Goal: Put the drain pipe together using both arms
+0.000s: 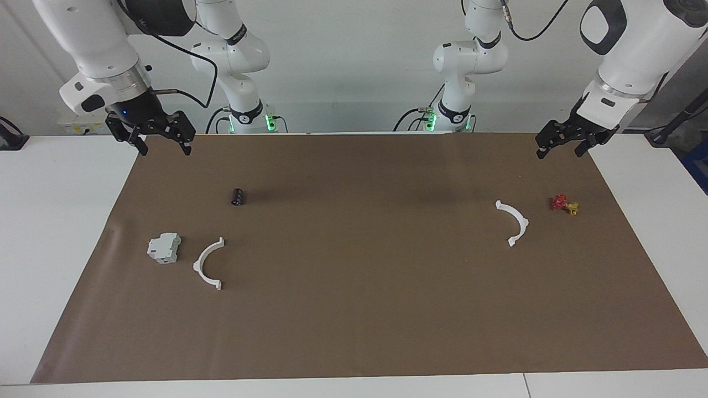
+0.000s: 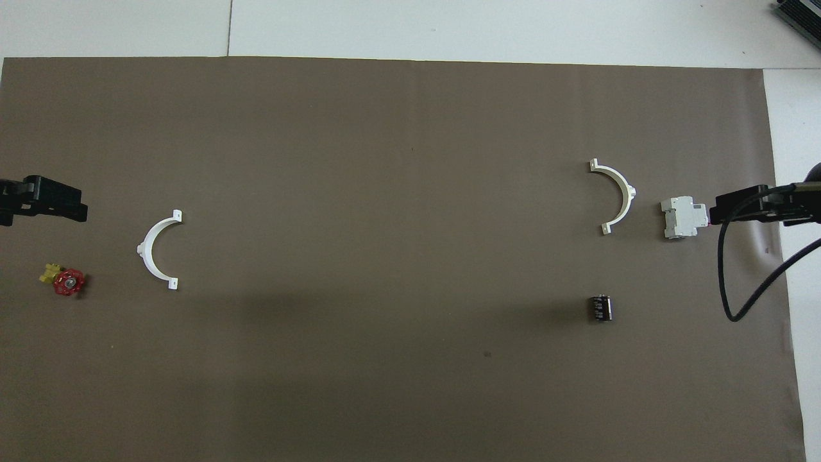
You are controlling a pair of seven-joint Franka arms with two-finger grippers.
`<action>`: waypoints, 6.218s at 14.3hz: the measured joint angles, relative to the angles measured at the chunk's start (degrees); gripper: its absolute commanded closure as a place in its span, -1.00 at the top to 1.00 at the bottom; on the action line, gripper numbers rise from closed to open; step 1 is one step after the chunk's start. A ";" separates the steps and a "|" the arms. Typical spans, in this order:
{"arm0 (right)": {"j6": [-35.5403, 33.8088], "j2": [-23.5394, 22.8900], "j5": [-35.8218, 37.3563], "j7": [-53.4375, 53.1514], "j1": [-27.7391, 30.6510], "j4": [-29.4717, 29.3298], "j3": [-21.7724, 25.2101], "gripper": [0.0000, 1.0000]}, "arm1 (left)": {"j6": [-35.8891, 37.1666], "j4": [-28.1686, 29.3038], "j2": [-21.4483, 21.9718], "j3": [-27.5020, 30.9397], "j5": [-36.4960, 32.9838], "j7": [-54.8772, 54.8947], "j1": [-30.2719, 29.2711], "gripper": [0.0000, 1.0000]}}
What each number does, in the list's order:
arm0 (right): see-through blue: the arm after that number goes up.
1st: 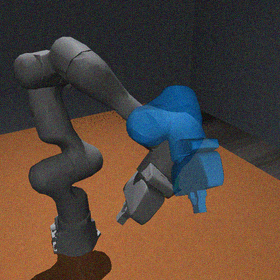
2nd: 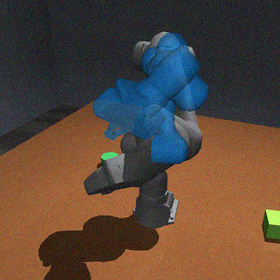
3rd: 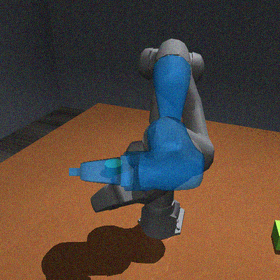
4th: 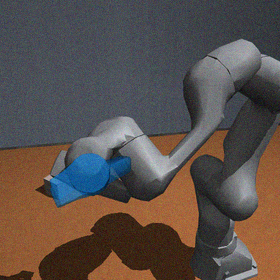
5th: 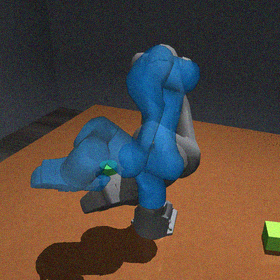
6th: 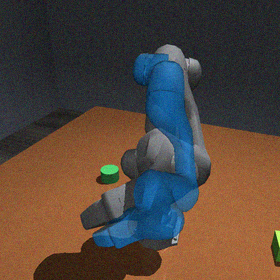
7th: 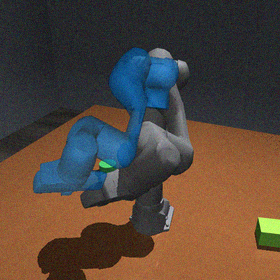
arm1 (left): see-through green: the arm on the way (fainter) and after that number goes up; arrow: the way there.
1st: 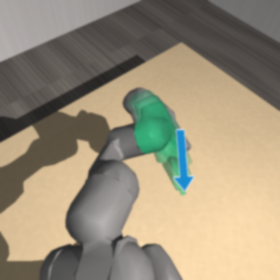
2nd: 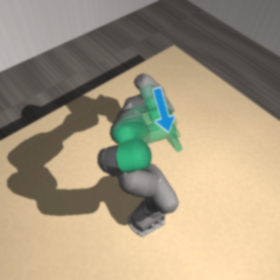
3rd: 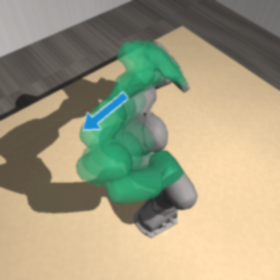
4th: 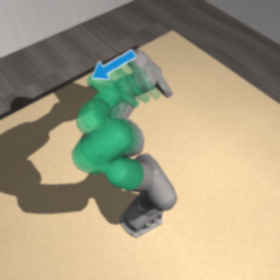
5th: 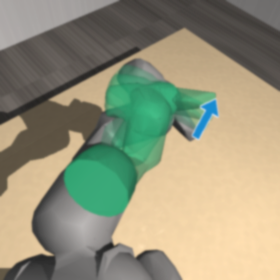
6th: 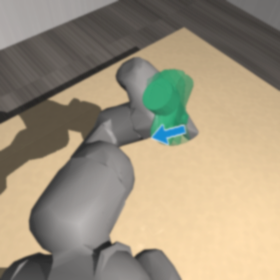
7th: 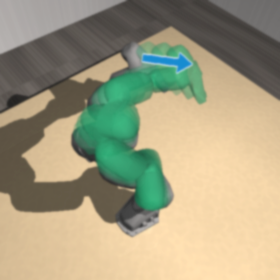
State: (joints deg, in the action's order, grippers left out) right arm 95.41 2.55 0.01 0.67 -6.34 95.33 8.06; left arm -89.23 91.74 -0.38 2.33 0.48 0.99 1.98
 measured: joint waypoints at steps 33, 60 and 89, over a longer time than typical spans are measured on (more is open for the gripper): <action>42.99 -27.16 -12.02 37.55 3.68 12.31 0.20 -1.00 | -0.05 0.11 0.00 0.05 0.00 0.00 0.00 1.00; 37.44 -29.20 -1.99 -28.33 -30.03 5.07 -0.65 -1.00 | -0.37 0.28 0.00 0.04 0.00 0.00 0.00 1.00; 38.70 -29.19 -1.10 -30.58 -31.97 5.21 0.02 1.00 | -0.80 0.69 0.00 0.05 0.00 0.00 0.00 1.00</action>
State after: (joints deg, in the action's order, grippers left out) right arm 134.10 -26.64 -1.09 -29.90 -38.31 100.55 8.08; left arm -90.03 92.43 -0.38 2.38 0.48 0.99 1.98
